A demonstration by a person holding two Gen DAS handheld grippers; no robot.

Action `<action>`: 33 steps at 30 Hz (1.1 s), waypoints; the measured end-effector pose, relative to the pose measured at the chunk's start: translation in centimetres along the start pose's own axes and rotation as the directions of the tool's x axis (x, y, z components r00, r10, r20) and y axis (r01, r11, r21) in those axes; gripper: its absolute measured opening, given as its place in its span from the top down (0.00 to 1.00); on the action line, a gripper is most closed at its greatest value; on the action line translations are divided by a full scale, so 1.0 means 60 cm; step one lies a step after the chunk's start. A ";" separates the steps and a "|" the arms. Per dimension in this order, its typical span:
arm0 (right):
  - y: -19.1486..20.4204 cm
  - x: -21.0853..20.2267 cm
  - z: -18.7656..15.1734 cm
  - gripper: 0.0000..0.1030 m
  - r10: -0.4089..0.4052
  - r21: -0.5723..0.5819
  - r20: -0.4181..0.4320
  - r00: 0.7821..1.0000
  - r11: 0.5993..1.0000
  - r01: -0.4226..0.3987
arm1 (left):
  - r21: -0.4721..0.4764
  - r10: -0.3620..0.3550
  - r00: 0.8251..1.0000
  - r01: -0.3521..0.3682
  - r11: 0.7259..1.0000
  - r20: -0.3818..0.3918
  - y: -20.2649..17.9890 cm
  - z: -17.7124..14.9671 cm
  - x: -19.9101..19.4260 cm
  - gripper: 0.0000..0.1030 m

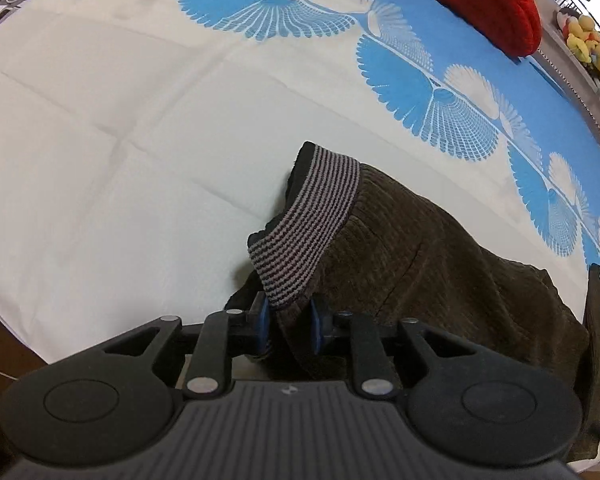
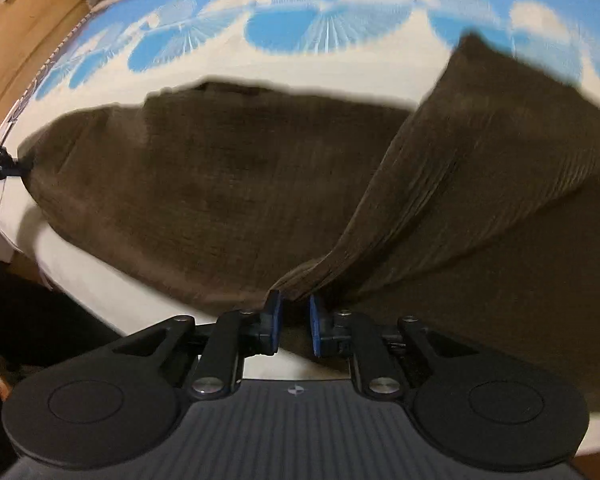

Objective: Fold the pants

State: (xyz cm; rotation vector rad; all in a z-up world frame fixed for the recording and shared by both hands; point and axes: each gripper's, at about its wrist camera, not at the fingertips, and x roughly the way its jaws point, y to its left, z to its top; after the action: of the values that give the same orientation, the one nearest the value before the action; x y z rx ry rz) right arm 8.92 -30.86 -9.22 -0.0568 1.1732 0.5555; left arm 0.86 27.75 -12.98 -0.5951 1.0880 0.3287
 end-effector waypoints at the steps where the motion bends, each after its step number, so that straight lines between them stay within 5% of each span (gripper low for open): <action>1: -0.012 -0.010 0.015 0.83 -0.005 0.028 0.045 0.999 1.000 0.003 | 0.000 0.002 1.000 -0.002 1.000 0.003 -0.002 0.000 0.000 0.75; 5: -0.060 -0.014 0.083 0.63 -0.134 0.145 0.190 0.973 0.984 0.107 | -0.017 0.016 1.000 -0.016 1.000 -0.005 -0.002 0.004 0.005 0.70; 10: -0.109 0.043 0.151 0.62 -0.262 0.308 0.217 0.941 0.933 0.188 | -0.013 0.035 0.999 -0.035 0.999 -0.015 -0.006 0.002 0.013 0.70; 13: -0.117 0.086 0.181 0.59 -0.330 0.302 0.201 0.922 0.916 0.262 | -0.003 0.054 0.998 -0.054 0.999 -0.022 -0.012 0.002 0.020 0.69; 18: -0.125 0.157 0.209 0.58 -0.324 0.300 0.142 0.935 0.914 0.271 | 0.010 0.062 0.997 -0.061 0.998 -0.037 -0.011 0.007 0.029 0.68; 22: -0.105 0.193 0.229 0.57 -0.402 0.204 0.114 0.909 0.904 0.374 | 0.012 0.055 0.997 -0.054 0.998 -0.048 -0.008 0.011 0.035 0.68; 24: -0.113 0.204 0.232 0.60 -0.436 0.207 0.086 0.896 0.887 0.412 | 0.012 0.053 0.997 -0.052 0.999 -0.051 -0.007 0.013 0.037 0.68; 25: -0.123 0.203 0.229 0.81 -0.428 0.229 0.074 0.901 0.886 0.403 | 0.010 0.053 0.997 -0.053 0.999 -0.052 -0.007 0.014 0.038 0.68; 26: -0.132 0.199 0.227 0.93 -0.419 0.255 0.071 0.905 0.885 0.389 | 0.005 0.055 0.997 -0.055 0.998 -0.054 -0.007 0.013 0.038 0.68; 29: -0.164 0.128 0.215 0.93 -0.421 0.381 0.164 0.892 0.861 0.336 | -0.005 0.064 0.997 -0.065 0.998 -0.049 -0.012 0.013 0.037 0.68; 33: -0.213 -0.023 0.154 0.94 -0.454 0.569 0.330 0.828 0.795 0.210 | -0.013 0.074 0.997 -0.074 0.997 -0.022 -0.017 0.011 0.027 0.68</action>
State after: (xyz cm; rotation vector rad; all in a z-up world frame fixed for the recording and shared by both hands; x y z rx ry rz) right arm 22.09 -39.48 -7.36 0.3030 0.7854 -0.0918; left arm 2.60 27.26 -13.92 -0.5730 1.1309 0.3955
